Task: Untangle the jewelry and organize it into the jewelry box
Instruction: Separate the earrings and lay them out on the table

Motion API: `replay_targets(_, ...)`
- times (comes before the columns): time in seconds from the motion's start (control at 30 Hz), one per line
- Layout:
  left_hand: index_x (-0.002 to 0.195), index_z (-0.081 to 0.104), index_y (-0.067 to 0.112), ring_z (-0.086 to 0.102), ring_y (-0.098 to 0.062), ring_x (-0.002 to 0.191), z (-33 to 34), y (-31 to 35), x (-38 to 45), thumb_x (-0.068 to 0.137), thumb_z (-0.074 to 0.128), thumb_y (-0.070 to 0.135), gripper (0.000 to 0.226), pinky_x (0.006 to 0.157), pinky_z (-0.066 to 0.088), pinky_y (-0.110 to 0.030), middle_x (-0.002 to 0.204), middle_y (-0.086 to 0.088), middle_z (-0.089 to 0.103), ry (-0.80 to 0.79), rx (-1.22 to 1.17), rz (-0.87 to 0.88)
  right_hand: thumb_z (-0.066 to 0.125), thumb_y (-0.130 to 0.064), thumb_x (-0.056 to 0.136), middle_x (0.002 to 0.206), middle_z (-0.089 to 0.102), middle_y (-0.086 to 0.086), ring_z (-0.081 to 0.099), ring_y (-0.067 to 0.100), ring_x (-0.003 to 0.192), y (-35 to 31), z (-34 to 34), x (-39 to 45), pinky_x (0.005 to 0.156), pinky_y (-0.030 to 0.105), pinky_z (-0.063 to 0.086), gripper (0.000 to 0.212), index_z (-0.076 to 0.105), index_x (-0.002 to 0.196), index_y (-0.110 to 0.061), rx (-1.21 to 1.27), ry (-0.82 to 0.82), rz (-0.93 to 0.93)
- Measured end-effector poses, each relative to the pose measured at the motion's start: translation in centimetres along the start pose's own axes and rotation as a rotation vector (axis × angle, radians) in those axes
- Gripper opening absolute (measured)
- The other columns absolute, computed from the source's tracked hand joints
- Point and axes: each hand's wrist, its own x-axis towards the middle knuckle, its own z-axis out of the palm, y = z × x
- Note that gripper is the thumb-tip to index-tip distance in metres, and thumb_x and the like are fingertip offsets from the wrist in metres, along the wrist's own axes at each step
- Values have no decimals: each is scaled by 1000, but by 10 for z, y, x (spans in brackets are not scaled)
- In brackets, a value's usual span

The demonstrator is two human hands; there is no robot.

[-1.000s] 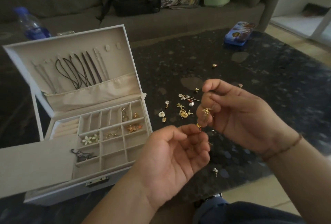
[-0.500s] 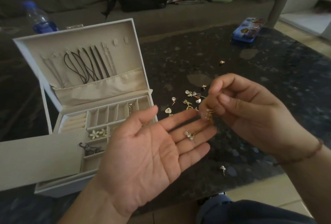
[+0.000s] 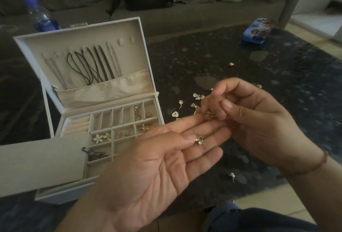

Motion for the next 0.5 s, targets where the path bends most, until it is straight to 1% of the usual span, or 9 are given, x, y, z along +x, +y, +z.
replay_targets(0.07,101,78,16,56,-27,122,-7,0,-4,72,65,14,32,87,57,-27,129,-14,61,-16,25,-4,63,-20,91,80,53,9,42,36,96,-2,-3,0,87,47,38,13,66,103,-16,-42,-12,-24)
replay_targets(0.1,109,75,13,61,-25,122,-10,1,-4,73,70,9,37,90,57,-28,129,-13,65,-21,0,-29,65,-23,91,81,54,8,43,35,95,-3,-4,0,87,43,40,15,66,104,-16,-72,-12,-39)
replay_targets(0.17,123,67,7,61,-25,123,-11,0,-5,78,74,4,46,92,55,-30,132,-13,64,-18,-81,-33,65,-26,90,82,57,5,46,33,89,-4,-5,0,85,35,44,17,66,104,-16,-126,-2,-58)
replay_targets(0.2,123,66,8,62,-25,122,-11,0,-5,79,73,1,45,90,56,-30,131,-13,65,17,-100,-18,65,-26,90,82,57,5,49,29,86,-5,-6,-1,82,32,46,17,66,104,-16,-148,0,-66)
replay_targets(0.27,115,71,8,67,-24,114,-8,1,-4,79,71,-5,38,84,58,-27,124,-14,69,104,-72,0,64,-23,91,82,57,7,53,17,80,-5,-6,-2,77,26,47,13,67,103,-16,-182,1,-83)
replay_targets(0.3,110,73,8,69,-23,110,-6,0,-4,77,70,-6,36,80,59,-26,120,-14,71,153,-60,17,62,-19,92,82,57,7,54,14,78,-5,-6,-2,76,25,48,11,67,102,-16,-193,6,-87)
replay_targets(0.4,100,76,7,73,-22,99,0,0,-2,68,68,-3,34,72,60,-24,108,-16,74,262,-44,65,57,-11,90,82,62,4,57,14,77,-5,-3,-3,75,25,49,15,67,101,-16,-235,11,-98)
replay_targets(0.47,96,77,7,75,-21,93,3,0,-1,67,73,-4,31,69,60,-23,103,-17,75,306,-35,81,60,-15,92,83,62,5,58,14,78,-6,-1,-3,76,26,50,12,67,102,-16,-258,-2,-96)
replay_targets(0.5,93,78,7,75,-21,90,3,0,0,70,75,-3,26,67,60,-23,101,-17,75,323,-36,80,62,-19,92,83,62,8,59,14,78,-7,0,-3,76,26,51,12,67,103,-16,-265,-3,-93)
